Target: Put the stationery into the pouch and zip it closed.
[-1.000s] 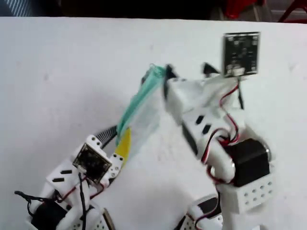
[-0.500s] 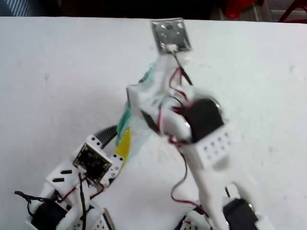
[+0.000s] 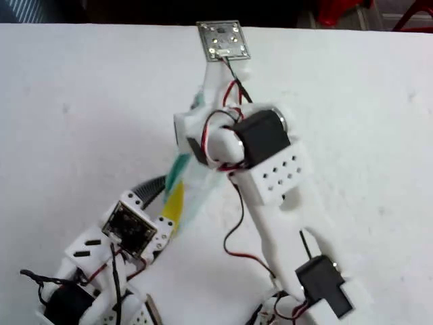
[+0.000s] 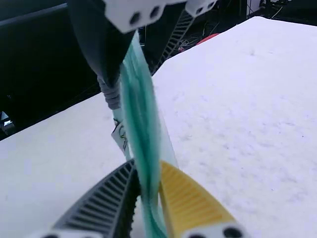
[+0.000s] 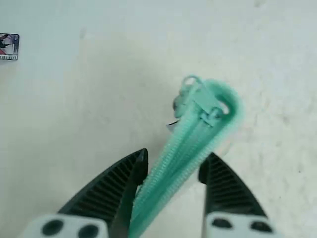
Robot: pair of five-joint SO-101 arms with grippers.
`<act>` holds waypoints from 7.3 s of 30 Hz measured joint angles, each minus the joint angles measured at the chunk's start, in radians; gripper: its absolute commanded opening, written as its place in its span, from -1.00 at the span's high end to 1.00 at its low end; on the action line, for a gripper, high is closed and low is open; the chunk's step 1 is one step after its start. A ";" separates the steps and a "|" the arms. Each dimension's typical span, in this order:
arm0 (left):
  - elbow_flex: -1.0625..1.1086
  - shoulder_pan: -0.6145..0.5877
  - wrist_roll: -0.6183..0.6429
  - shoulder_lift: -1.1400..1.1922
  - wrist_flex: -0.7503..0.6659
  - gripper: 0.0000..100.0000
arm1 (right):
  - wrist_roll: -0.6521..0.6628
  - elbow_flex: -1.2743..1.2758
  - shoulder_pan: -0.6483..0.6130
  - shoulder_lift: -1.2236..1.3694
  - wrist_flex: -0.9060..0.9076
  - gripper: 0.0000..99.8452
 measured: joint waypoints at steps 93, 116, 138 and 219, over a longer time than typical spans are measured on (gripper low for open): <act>0.087 -0.560 0.428 0.006 -0.144 0.50 | 0.436 1.287 0.572 -0.074 -1.163 0.97; 0.087 -0.560 0.428 0.006 -0.144 0.53 | 0.457 1.300 0.537 -0.071 -1.154 0.29; 0.081 -0.560 0.048 0.006 -0.209 0.95 | 0.356 1.062 0.565 -0.572 -0.523 0.94; 0.442 -0.641 0.064 0.012 0.035 0.95 | 0.577 2.139 0.569 -1.679 -0.657 0.95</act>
